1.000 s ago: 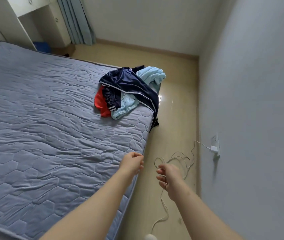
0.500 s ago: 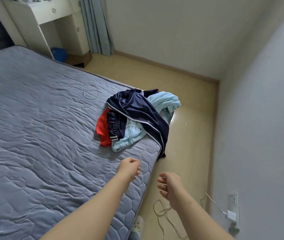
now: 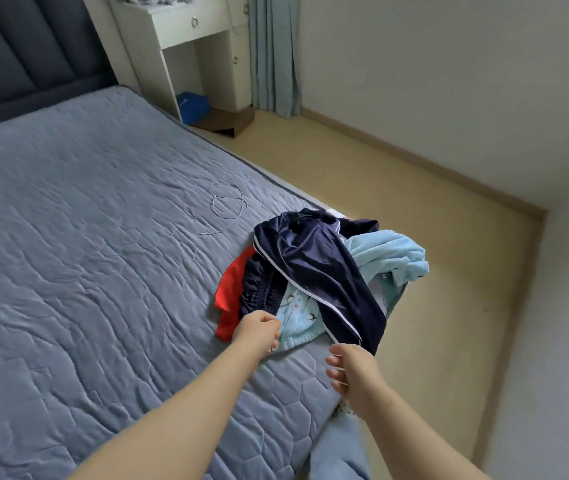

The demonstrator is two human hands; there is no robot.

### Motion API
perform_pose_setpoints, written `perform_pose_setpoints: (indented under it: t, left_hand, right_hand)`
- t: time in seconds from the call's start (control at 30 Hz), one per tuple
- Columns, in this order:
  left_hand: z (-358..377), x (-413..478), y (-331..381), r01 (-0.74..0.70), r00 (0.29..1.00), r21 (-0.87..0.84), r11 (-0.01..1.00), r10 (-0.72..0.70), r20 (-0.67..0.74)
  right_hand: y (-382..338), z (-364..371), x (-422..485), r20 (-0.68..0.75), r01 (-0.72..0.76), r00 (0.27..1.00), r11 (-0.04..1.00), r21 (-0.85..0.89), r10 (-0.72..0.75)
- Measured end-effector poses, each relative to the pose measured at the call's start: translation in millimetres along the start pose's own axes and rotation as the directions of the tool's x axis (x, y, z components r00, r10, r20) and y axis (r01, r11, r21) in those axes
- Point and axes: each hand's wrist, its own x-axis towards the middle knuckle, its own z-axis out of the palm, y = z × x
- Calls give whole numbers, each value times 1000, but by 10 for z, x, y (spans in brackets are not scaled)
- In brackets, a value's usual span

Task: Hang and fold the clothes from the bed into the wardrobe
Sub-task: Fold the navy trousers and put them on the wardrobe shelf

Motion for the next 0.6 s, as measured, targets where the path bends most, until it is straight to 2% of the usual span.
perform_pose_setpoints:
  t: [0.13,0.33,0.53,0.6]
  left_hand:
    - [215,695,296,34,992,-18,999,-36,-124]
    - [513,1644,458,184,957,70,980,-162,-242]
    - [587,2547,405,274,912,280,920,-156,-380]
    - [609,2862,306,300,911,374,878,-148,-385]
  right_hand:
    - [-632,11,722,108,14,994,991,-132,0]
    - [-1346,57,1734,177,-54,978,947,-316,115]
    - [-1771,373,2710,241,92,970,863,-497,36]
    - [-1787,515,2992,254,112,967,840,-531,31]
